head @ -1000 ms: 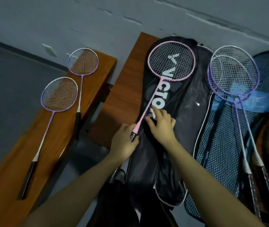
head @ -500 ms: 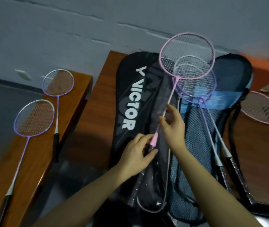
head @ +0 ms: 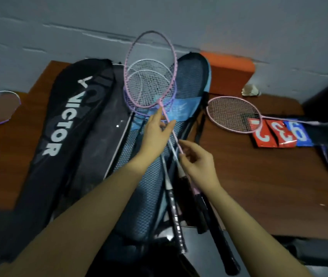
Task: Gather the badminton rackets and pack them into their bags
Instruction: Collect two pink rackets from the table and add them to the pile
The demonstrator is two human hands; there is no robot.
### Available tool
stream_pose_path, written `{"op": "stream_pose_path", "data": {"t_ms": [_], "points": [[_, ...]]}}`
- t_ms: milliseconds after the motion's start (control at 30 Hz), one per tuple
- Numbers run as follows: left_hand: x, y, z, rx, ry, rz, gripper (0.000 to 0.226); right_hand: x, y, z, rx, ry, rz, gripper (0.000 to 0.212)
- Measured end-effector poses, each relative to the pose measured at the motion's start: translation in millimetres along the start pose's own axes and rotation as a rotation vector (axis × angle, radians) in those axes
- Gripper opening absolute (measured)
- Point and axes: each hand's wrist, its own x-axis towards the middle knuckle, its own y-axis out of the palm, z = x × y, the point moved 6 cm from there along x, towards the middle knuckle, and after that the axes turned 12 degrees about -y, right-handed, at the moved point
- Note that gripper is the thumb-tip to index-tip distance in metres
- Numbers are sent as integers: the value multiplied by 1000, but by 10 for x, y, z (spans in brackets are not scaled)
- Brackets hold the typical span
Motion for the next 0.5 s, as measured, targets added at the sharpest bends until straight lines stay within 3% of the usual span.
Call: {"op": "stream_pose_path", "data": {"t_ms": [167,267,333,500], "points": [[-49,406,32,-49,-135,-88,57,-25,-355,-310,60,19,103,36],[48,524,191,-85,-229,-111,58,110,-645,-645,70,71,57,29],[167,577,331,-68,-268,-121,59,231,-842,-984,-46,119,19,35],[447,666,456,105,-190,-110,56,533,-1030,-1833,-525,340,186,49]]}}
